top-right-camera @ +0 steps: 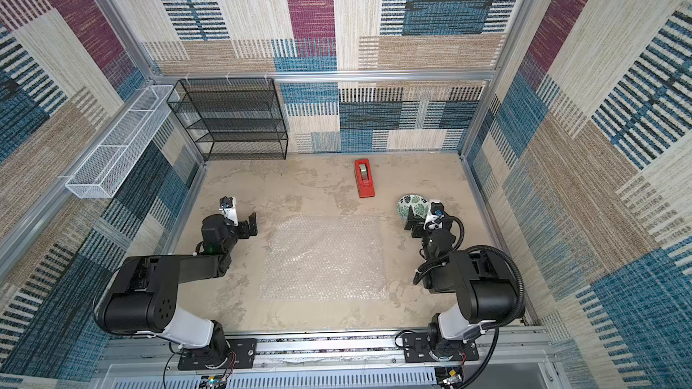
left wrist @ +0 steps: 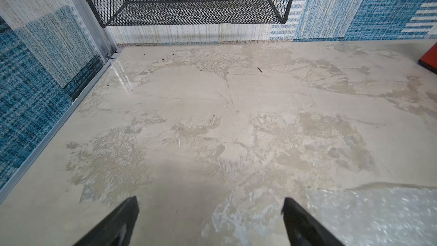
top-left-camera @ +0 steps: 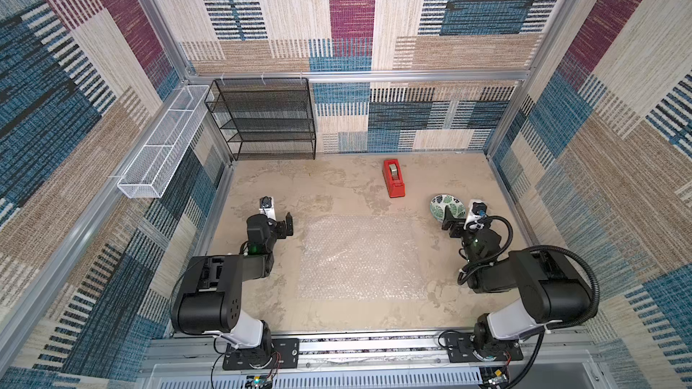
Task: Wrap bowls in bubble wrap
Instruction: Pick up the bowl from the center of the board.
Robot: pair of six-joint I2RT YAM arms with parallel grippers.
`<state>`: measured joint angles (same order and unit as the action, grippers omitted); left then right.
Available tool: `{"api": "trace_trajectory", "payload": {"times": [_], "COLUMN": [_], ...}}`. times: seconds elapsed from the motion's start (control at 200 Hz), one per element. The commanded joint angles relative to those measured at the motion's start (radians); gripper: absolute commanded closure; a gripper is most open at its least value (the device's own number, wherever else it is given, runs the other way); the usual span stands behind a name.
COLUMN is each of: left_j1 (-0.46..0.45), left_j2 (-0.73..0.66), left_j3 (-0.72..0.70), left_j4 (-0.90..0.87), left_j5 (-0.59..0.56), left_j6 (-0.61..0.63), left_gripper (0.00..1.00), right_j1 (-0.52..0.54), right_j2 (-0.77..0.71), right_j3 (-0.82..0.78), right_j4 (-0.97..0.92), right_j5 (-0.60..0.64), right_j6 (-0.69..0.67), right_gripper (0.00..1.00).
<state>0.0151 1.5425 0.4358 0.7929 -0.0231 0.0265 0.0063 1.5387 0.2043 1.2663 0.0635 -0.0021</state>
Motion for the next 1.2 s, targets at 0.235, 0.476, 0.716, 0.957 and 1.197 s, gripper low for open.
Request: {"api": "trace_trajectory", "payload": {"times": [0.235, 0.476, 0.716, 0.957, 1.197], "left_j1": [0.0, 0.001, -0.004, -0.013, -0.043], "left_j2": [-0.001, -0.001, -0.059, -0.268, -0.473], "left_j3": [0.006, 0.006, 0.03, 0.075, 0.202], "left_j4": [-0.003, -0.003, -0.088, -0.389, -0.769], "left_j5": [0.008, 0.008, 0.008, -0.037, -0.045], "left_j6": [-0.005, -0.005, 0.004, -0.042, -0.152], "left_gripper": [0.0, 0.0, 0.01, 0.01, 0.0], "right_j1": [0.0, 0.0, 0.001, 0.003, 0.008], "right_j2": [-0.004, -0.003, -0.039, -0.154, -0.29], "right_j3": [-0.002, -0.002, 0.015, 0.111, 0.314], "right_j4": [0.034, 0.031, -0.022, -0.293, -0.736], "right_j5": [0.011, 0.012, 0.057, 0.082, 0.027], "right_j6": [-0.006, -0.006, 0.011, 0.025, 0.115], "right_gripper": [0.01, 0.01, 0.01, 0.01, 0.01]}}
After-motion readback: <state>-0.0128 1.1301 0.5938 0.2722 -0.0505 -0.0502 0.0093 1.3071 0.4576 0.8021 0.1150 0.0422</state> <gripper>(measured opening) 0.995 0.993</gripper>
